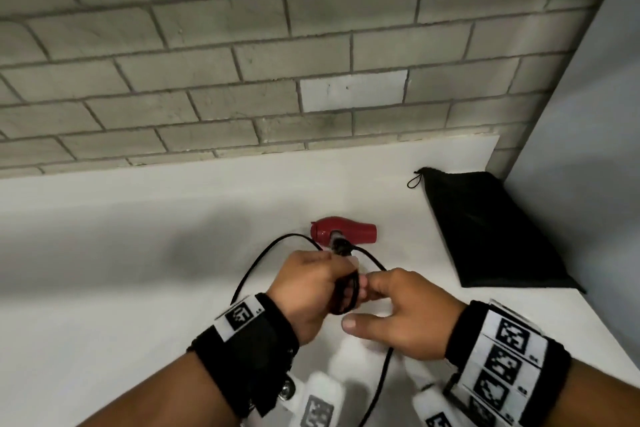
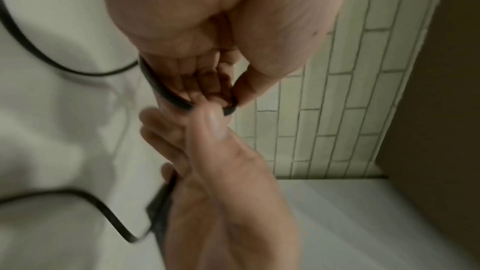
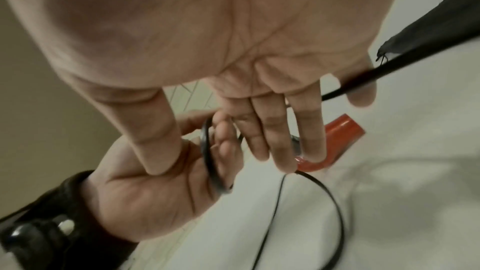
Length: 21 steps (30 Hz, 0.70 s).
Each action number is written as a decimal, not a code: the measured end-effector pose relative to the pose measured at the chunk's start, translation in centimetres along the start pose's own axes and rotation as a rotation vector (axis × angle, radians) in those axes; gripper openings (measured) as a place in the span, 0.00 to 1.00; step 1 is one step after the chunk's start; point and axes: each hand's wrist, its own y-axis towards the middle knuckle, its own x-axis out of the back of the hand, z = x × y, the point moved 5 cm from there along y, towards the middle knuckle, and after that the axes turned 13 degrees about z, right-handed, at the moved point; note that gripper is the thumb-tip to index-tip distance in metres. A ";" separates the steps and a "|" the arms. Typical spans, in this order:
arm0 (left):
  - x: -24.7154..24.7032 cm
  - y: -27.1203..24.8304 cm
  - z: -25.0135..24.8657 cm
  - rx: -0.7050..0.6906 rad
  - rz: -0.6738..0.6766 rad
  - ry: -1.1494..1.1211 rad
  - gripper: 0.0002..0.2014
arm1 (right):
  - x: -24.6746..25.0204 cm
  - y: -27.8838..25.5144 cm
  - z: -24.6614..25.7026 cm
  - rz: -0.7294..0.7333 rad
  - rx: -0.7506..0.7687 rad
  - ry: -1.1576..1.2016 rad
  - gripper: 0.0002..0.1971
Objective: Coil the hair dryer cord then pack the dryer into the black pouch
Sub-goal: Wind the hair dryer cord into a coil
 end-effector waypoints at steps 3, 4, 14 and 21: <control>-1.3 0.9 -1.6 -0.029 0.047 -0.229 0.04 | 2.2 0.7 1.1 -0.250 0.008 0.035 0.23; -1.8 1.0 -2.1 -0.052 0.064 -0.258 0.06 | 3.1 0.7 1.2 -0.320 0.002 0.024 0.19; 3.0 0.0 -10.0 -0.347 -0.185 0.301 0.12 | 12.3 0.7 5.8 -0.263 -0.072 -0.097 0.13; 0.9 1.9 -7.2 -0.127 0.090 1.171 0.24 | 14.4 0.2 10.5 -0.207 -0.030 0.055 0.15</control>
